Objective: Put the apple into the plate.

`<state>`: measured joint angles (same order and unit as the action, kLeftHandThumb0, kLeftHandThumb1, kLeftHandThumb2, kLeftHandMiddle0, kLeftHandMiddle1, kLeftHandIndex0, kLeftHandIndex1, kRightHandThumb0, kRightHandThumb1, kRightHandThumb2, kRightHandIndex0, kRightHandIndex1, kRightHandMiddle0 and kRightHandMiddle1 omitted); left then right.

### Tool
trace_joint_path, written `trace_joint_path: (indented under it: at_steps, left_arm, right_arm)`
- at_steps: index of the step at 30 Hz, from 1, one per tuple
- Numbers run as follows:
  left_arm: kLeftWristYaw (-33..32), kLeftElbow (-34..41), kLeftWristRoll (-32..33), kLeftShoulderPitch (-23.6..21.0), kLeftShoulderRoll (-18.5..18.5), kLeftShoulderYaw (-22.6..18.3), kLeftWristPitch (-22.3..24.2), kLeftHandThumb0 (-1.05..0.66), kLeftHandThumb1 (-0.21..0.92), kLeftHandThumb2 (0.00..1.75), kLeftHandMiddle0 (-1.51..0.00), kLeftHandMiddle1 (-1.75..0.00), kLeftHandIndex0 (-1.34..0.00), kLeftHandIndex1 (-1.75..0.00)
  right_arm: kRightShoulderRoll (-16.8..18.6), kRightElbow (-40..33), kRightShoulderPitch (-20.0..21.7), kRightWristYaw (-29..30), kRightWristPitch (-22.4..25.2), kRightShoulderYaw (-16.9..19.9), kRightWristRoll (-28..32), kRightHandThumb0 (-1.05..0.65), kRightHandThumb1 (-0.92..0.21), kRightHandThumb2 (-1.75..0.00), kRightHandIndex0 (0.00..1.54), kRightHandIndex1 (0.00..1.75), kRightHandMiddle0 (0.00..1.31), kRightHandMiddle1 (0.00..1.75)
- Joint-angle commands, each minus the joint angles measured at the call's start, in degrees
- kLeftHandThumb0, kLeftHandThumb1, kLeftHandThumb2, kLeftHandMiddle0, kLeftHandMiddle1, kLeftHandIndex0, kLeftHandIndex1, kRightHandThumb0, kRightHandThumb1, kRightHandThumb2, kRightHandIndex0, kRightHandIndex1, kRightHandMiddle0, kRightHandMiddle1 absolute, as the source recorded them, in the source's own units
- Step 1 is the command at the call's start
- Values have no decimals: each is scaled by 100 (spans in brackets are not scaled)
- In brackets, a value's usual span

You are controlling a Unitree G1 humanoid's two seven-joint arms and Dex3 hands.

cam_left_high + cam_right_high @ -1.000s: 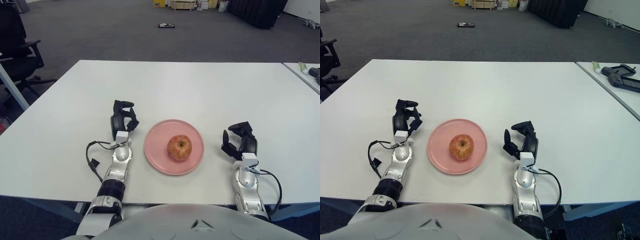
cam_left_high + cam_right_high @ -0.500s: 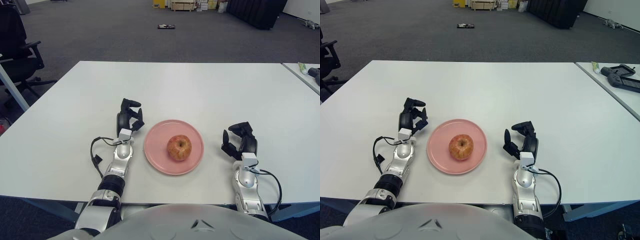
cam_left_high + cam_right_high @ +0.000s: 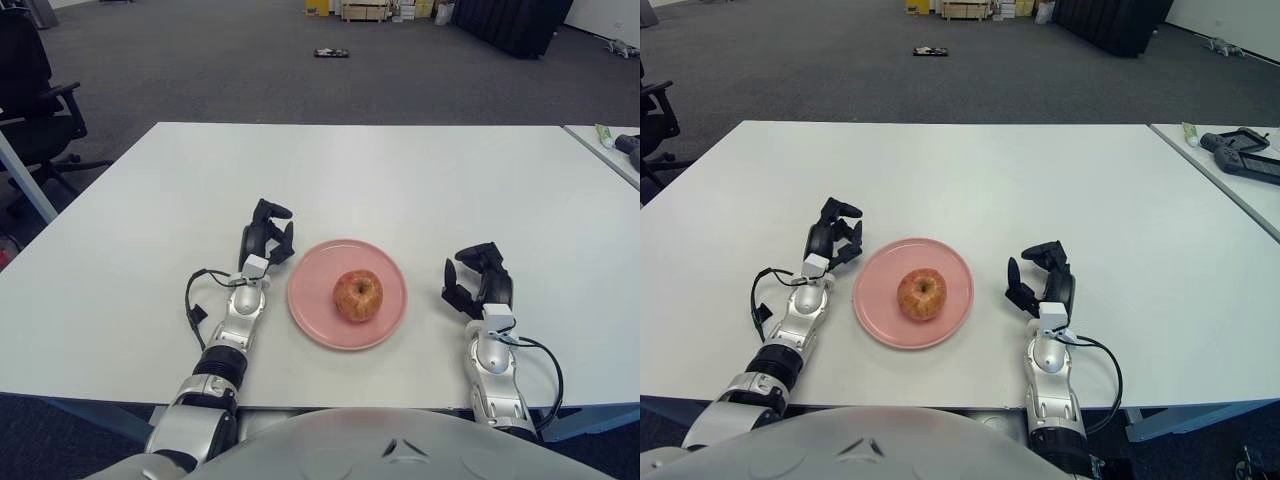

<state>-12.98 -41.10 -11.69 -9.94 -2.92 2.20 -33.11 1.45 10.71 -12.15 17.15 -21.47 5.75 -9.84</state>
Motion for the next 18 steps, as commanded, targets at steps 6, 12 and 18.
trace_joint_path:
  at_steps: [6,12,18]
  left_arm:
    - [601,221,299,464,-108,-36,598,-39,65,91,-69,-175,-36,-175]
    - [951,446,793,591,-10,-182,594,-39,66,89,-65,-175,-35,-175]
    - [933,738,895,735,50,-250,785,-38,68,86,-64,-175,-34,-175]
  right_arm:
    - [-70,133,119,-202,27,-33,115,-39,-63,-93,74,142,38,175]
    - [-86,172,139,-392,-10,-54,251,-39,-65,-91,71,143,36,175]
    - [-110,145,132,-570,-38,-65,368,-39,-64,-91,66,147,37,175]
